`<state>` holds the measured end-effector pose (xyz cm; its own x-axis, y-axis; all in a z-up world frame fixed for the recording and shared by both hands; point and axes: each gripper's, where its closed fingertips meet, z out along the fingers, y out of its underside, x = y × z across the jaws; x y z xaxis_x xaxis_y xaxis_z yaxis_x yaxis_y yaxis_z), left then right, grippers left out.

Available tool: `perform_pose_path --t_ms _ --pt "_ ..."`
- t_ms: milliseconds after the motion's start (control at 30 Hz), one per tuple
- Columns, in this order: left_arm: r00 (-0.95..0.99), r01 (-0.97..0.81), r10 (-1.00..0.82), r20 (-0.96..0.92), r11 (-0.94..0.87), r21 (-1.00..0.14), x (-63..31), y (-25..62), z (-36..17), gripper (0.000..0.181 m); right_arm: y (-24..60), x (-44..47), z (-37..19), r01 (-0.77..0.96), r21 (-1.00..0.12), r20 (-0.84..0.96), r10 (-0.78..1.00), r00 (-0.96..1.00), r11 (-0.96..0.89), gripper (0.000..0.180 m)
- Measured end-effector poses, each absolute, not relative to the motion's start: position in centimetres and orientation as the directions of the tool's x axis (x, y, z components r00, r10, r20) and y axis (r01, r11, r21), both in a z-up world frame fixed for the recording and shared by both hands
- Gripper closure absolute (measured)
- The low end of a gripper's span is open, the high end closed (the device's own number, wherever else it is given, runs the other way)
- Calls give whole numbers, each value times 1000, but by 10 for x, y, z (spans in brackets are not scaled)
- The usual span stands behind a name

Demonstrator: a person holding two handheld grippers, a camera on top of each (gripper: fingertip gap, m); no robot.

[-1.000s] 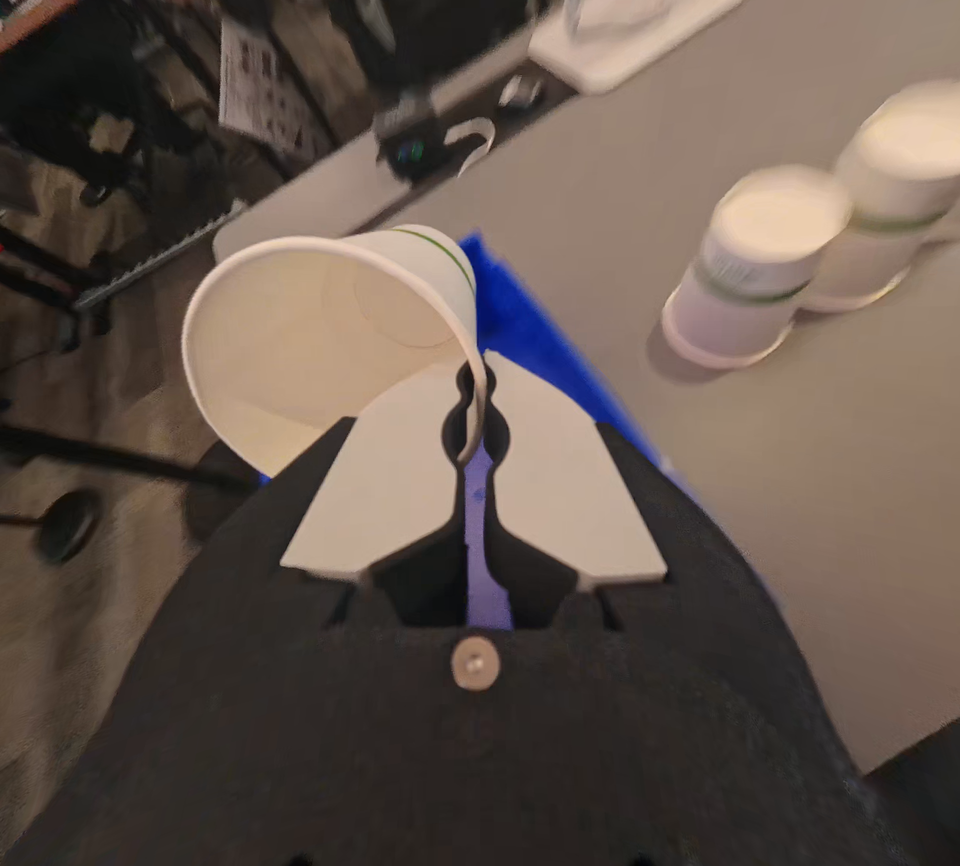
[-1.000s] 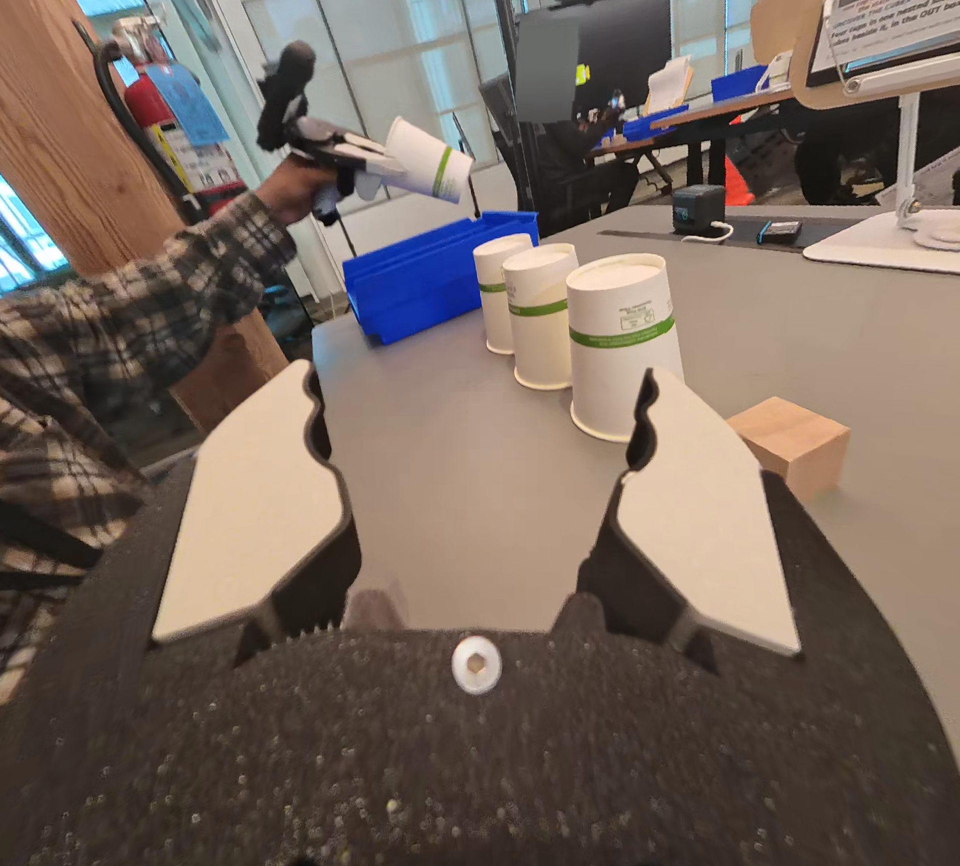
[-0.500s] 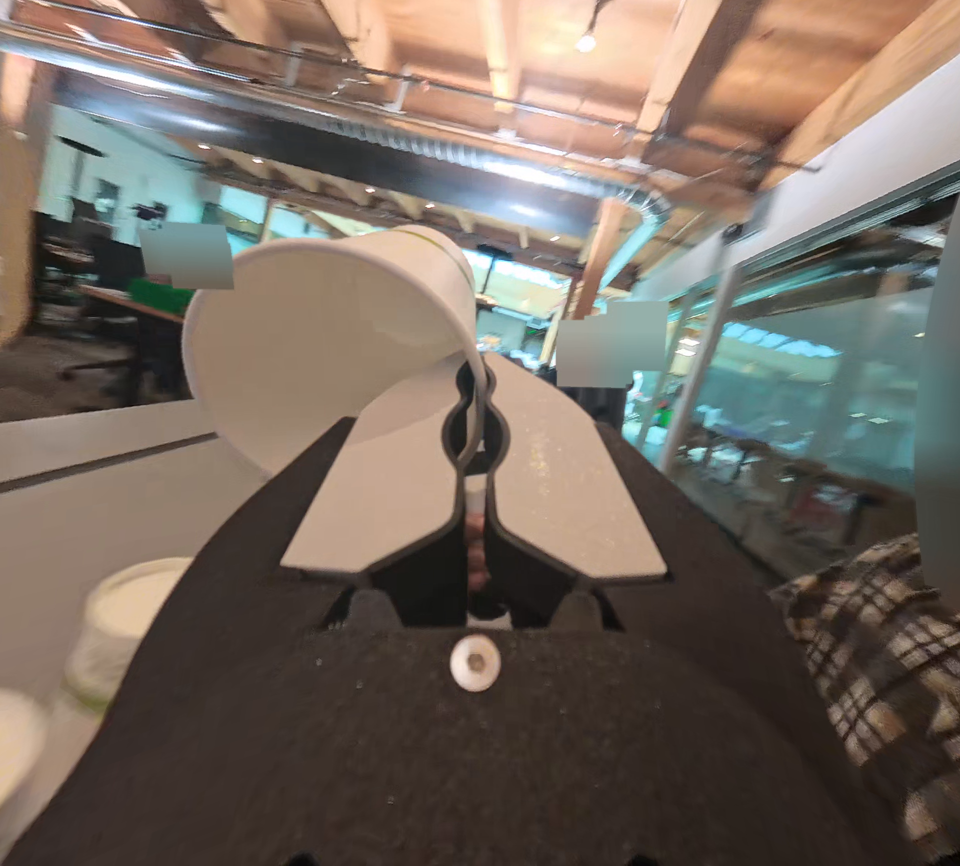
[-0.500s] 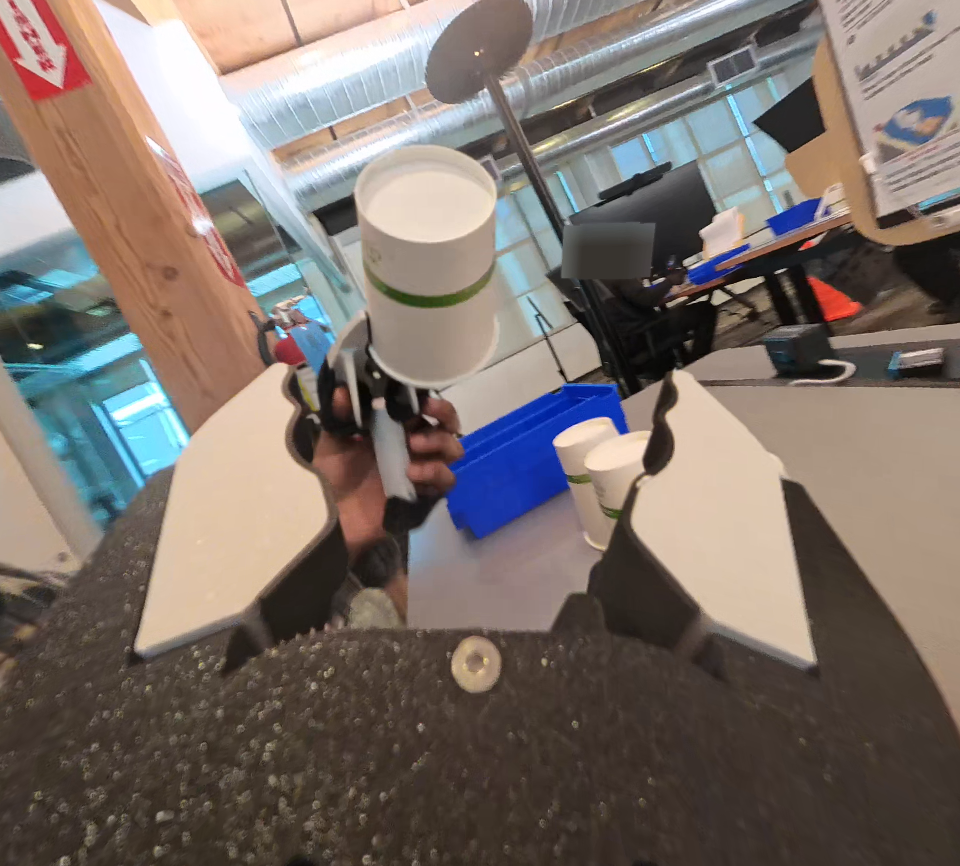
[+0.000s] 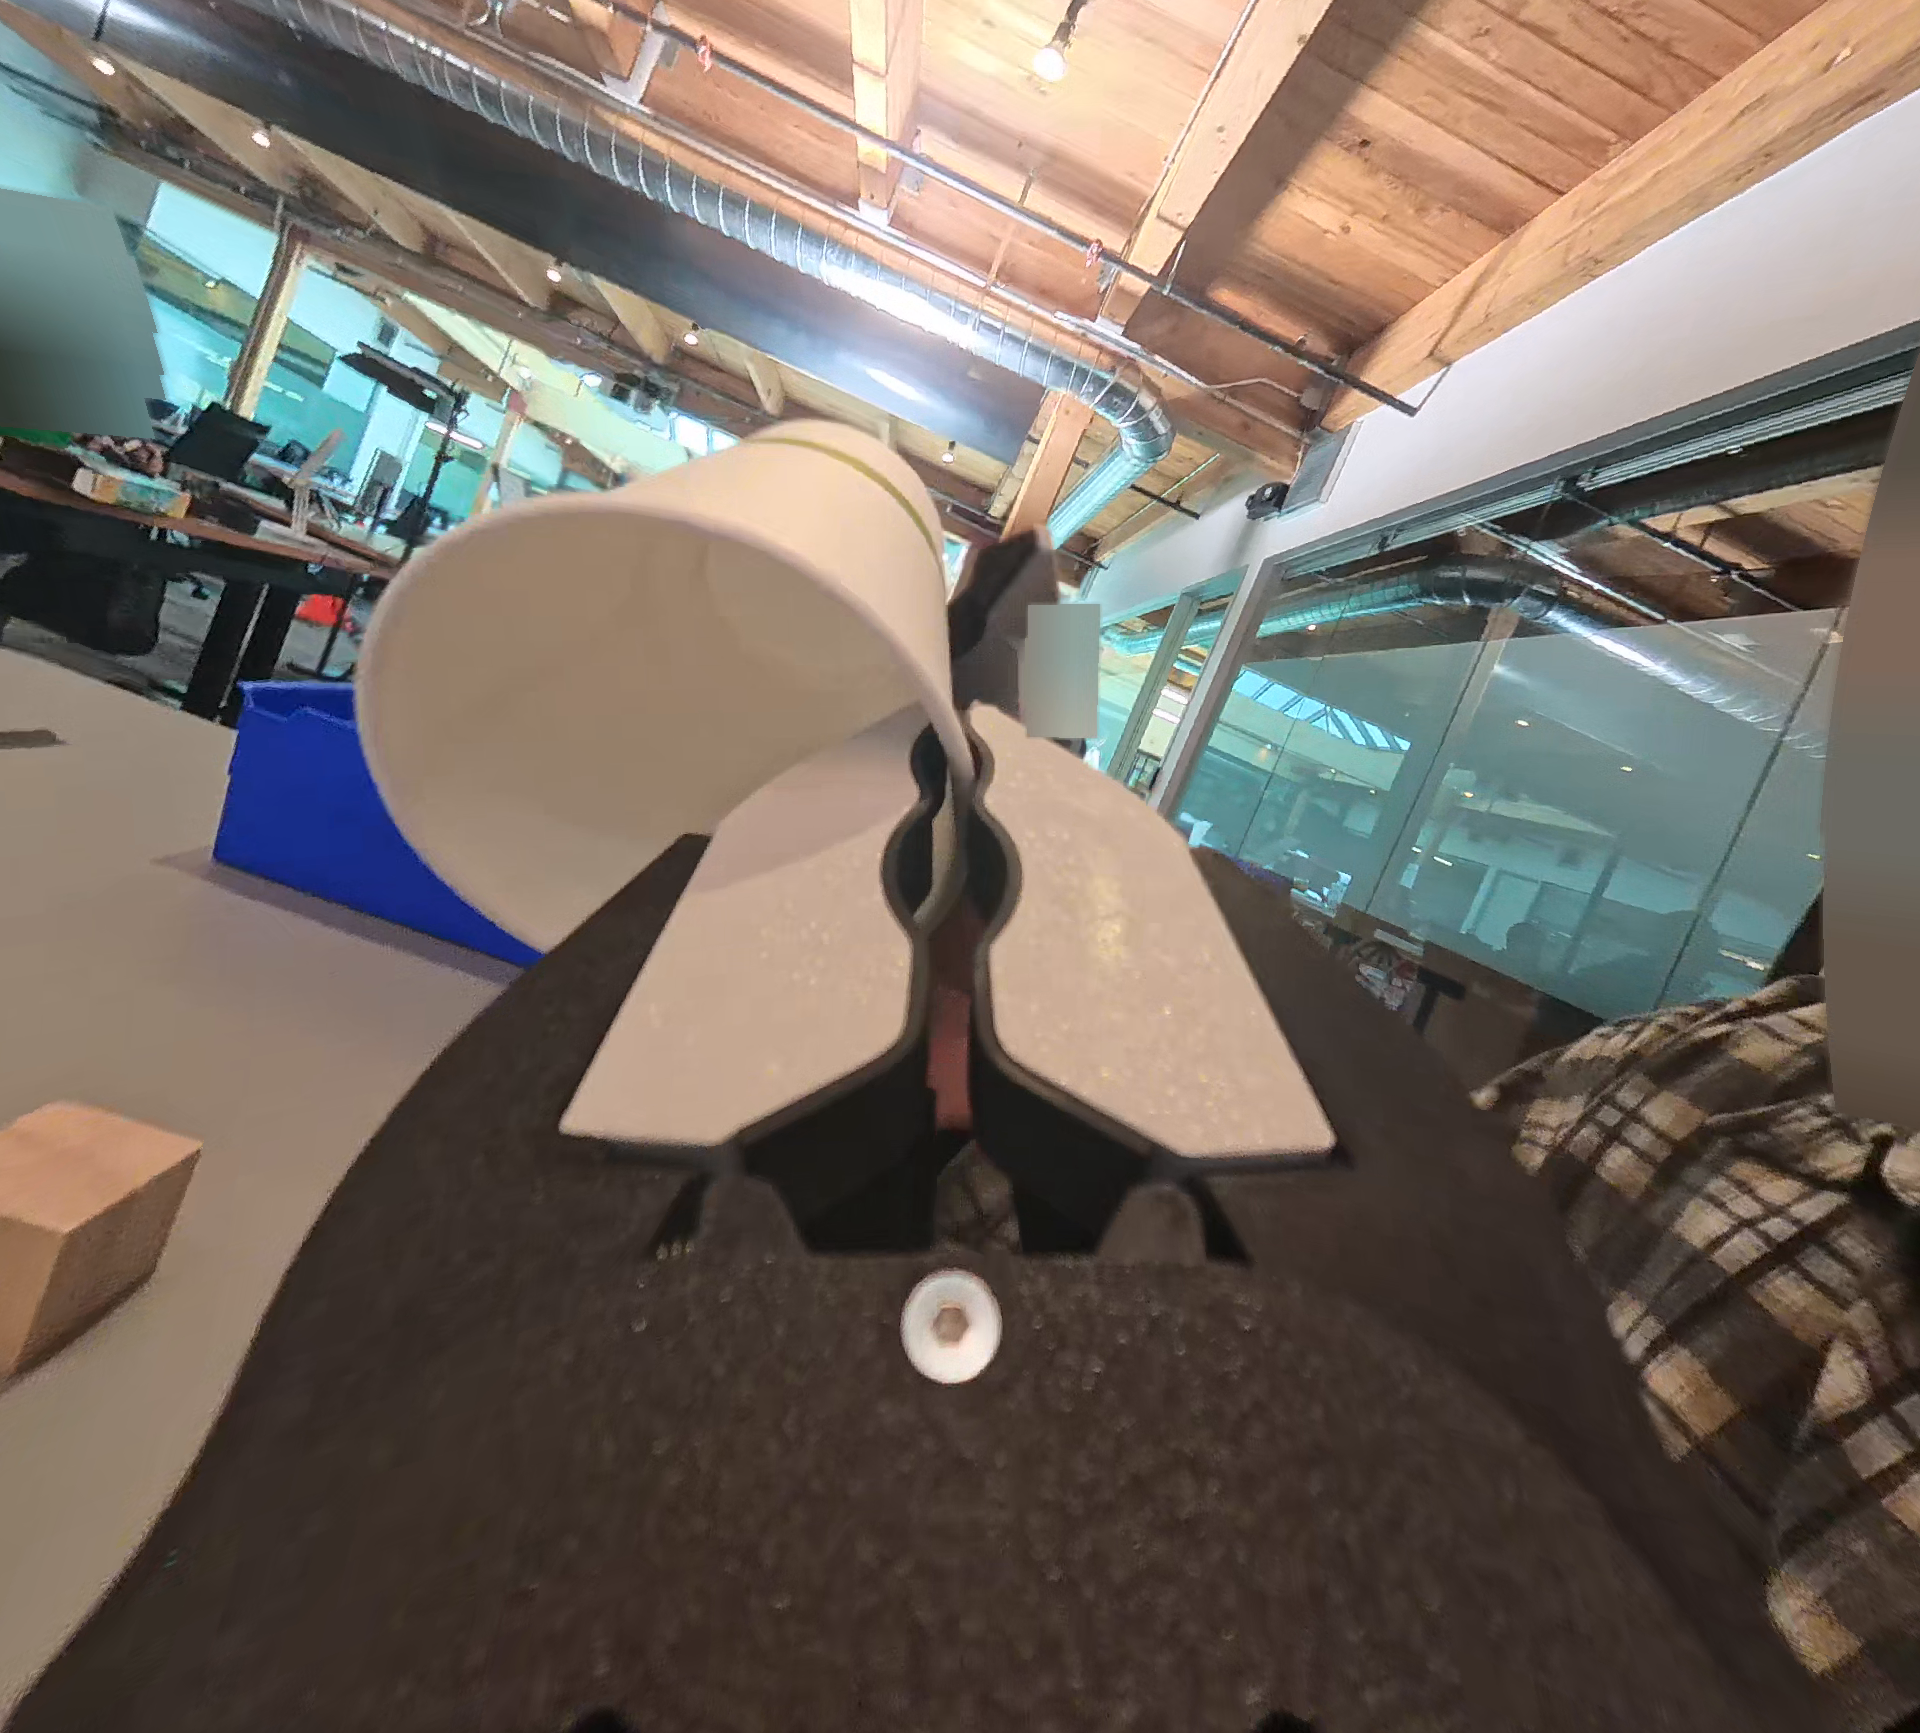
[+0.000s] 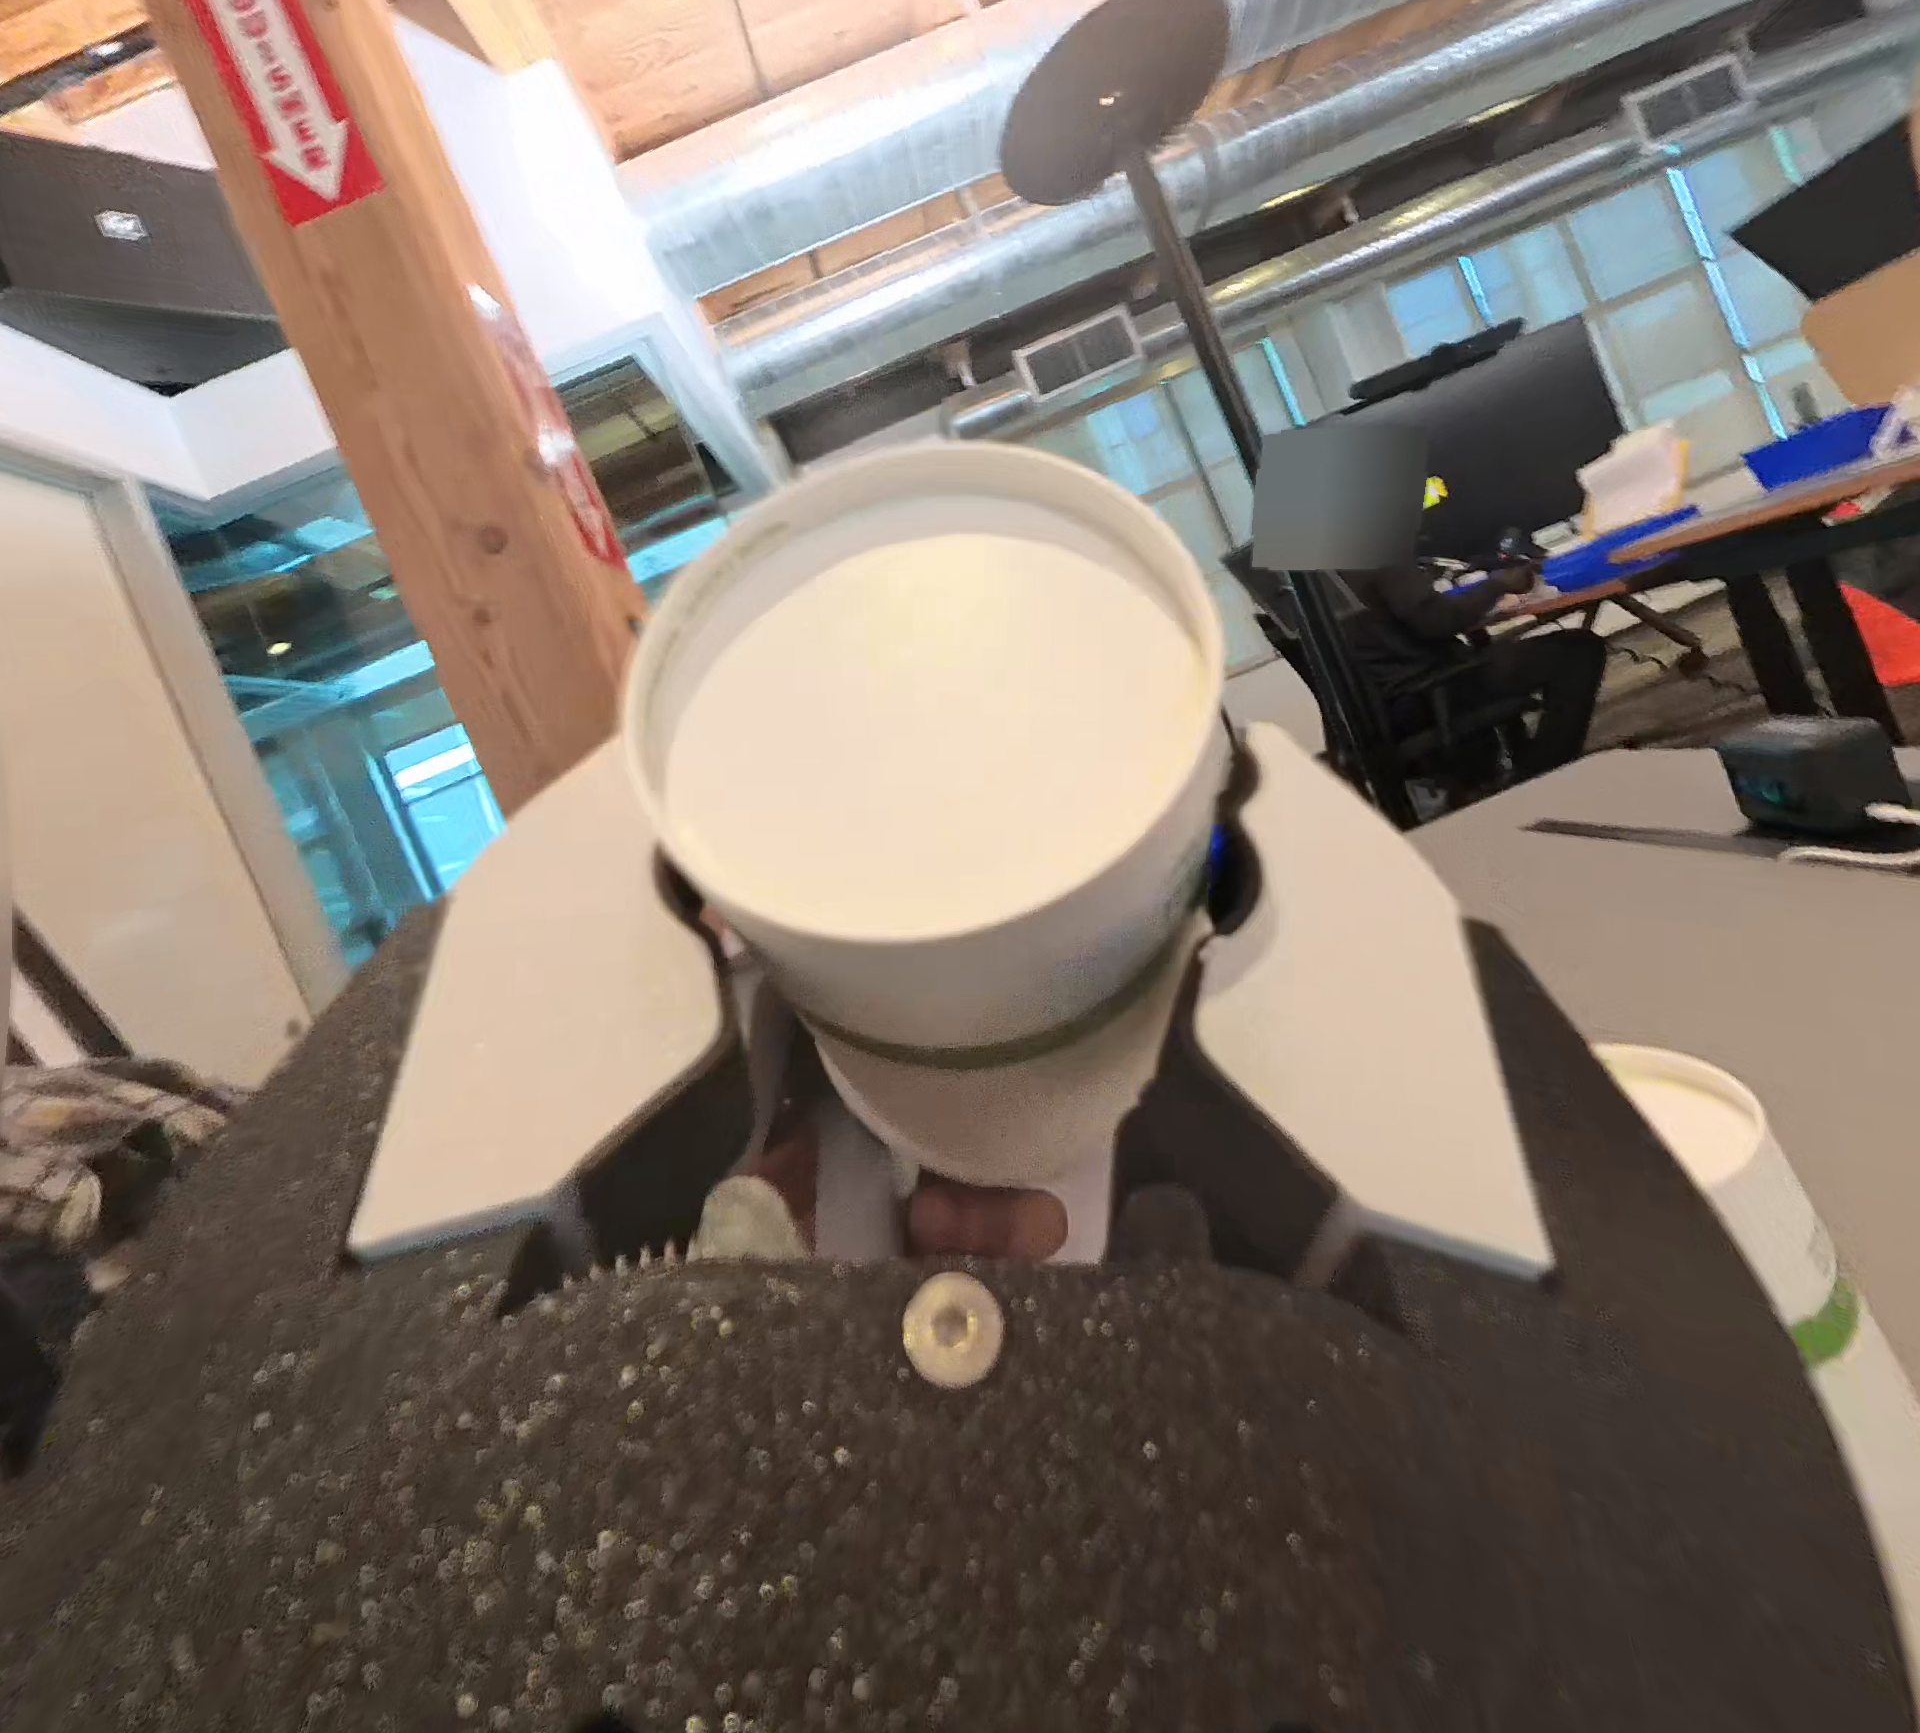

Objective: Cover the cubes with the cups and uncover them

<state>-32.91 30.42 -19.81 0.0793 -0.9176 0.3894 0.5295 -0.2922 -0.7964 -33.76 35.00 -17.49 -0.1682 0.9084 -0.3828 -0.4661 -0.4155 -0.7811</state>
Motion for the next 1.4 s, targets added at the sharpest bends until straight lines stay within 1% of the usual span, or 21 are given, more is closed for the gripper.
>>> perform_pose_path --t_ms 33,100,133,200,233,267,400,467,600,767,1000,1400 --pt "81 507 -914 397 -306 -806 -325 304 -203 181 352 -337 -175 -453 -794 -380 913 -150 -405 85" --pt "102 421 -903 418 -342 -840 -317 305 -217 179 356 -333 -175 -425 -830 -352 930 -104 -361 86" --pt "131 385 -894 429 -353 -853 -316 307 -225 173 359 -330 -174 -408 -849 -334 939 -78 -336 86" --pt "183 329 -882 435 -362 -872 -318 310 -236 155 365 -322 -171 -369 -886 -294 956 -27 -283 87" --pt "202 314 -877 435 -363 -877 -322 310 -239 149 370 -318 -170 -348 -904 -269 963 11 -249 87" --pt "228 303 -871 436 -362 -882 -328 311 -241 147 376 -313 -170 -320 -924 -237 970 50 -209 87" --pt "344 268 -847 405 -325 -907 -362 313 -245 138 411 -300 -189 -88 -996 -33 964 264 -10 86" --pt "398 270 -836 378 -287 -919 -384 313 -236 134 427 -299 -207 22 -999 31 950 311 25 86" --pt "461 312 -831 311 -177 -934 -423 303 -197 127 449 -309 -246 96 -995 26 948 318 -4 86" --pt "491 330 -840 233 -68 -941 -446 284 -163 127 472 -320 -288 120 -991 -22 941 338 -67 86" --pt "520 209 -842 142 -36 -977 -447 275 -169 128 484 -326 -322 162 -977 -74 933 353 -139 86" --pt "512 233 -847 145 -26 -972 -455 273 -166 131 477 -332 -353 237 -951 -114 938 328 -198 85"
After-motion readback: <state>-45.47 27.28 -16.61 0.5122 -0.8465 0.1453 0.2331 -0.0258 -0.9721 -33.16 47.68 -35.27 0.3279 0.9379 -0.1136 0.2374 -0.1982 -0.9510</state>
